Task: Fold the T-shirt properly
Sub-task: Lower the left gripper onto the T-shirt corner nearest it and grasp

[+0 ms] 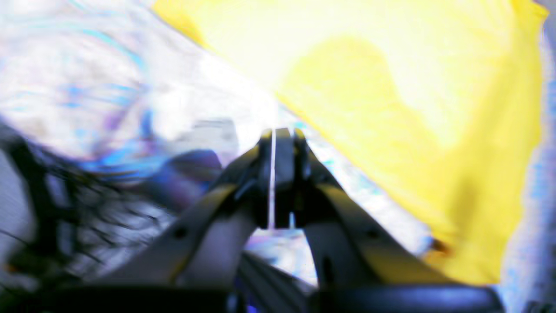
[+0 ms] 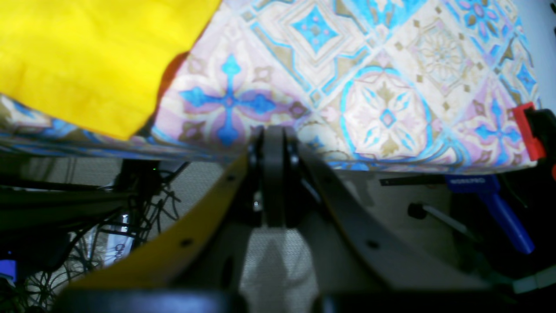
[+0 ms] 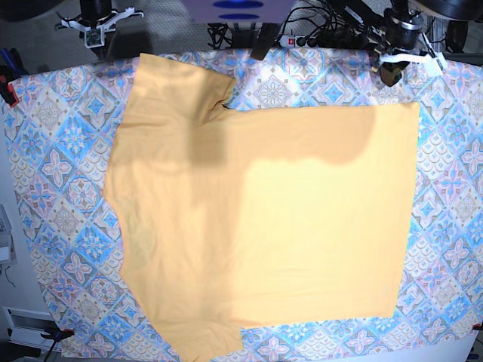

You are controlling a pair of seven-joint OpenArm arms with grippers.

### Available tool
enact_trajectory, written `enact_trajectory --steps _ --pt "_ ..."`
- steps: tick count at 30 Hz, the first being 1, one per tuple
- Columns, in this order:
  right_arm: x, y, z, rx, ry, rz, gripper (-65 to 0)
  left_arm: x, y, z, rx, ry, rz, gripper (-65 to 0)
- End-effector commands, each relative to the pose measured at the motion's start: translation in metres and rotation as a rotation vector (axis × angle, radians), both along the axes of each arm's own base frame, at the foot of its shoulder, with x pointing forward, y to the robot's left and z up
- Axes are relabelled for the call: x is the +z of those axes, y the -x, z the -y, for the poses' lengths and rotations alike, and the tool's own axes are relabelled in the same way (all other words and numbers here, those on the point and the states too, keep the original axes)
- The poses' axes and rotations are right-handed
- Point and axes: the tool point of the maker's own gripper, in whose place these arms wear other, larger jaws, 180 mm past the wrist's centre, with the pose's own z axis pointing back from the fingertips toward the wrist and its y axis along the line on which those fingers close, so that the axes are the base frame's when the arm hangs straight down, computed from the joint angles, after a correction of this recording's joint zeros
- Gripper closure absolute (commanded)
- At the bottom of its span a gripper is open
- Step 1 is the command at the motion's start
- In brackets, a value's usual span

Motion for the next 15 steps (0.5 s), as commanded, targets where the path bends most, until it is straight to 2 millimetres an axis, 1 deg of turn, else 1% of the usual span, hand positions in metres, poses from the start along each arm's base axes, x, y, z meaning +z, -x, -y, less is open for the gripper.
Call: enact_trajectory --steps 1,5,8,9,13,15 --pt "0.007 -0.001 0.002 0.01 0.009 0.023 0.0 0.007 -0.005 -0.006 0.007 0.005 0.019 -0.1" --pt "0.008 -0.004 0.002 0.008 0.008 0.031 0.0 0.004 -0.015 -0.017 0.048 0.077 0.015 -0.1" --pt "0.008 -0.004 0.003 0.008 0.01 0.031 0.0 -0.004 -0.016 -0.027 0.114 0.148 0.009 -0.3" --pt "0.008 -0.004 0.003 0.008 0.01 0.031 0.0 -0.008 -0.015 -0.029 0.127 0.172 -0.002 -1.0" --pt "0.008 -0.005 0.003 0.008 0.01 0.033 0.0 -0.019 -0.021 -0.03 0.154 0.245 -0.013 -5.8" --pt "0.008 -0.005 0.003 0.008 0.01 0.033 0.0 -0.024 -0.019 -0.032 0.171 0.259 -0.021 -8.0"
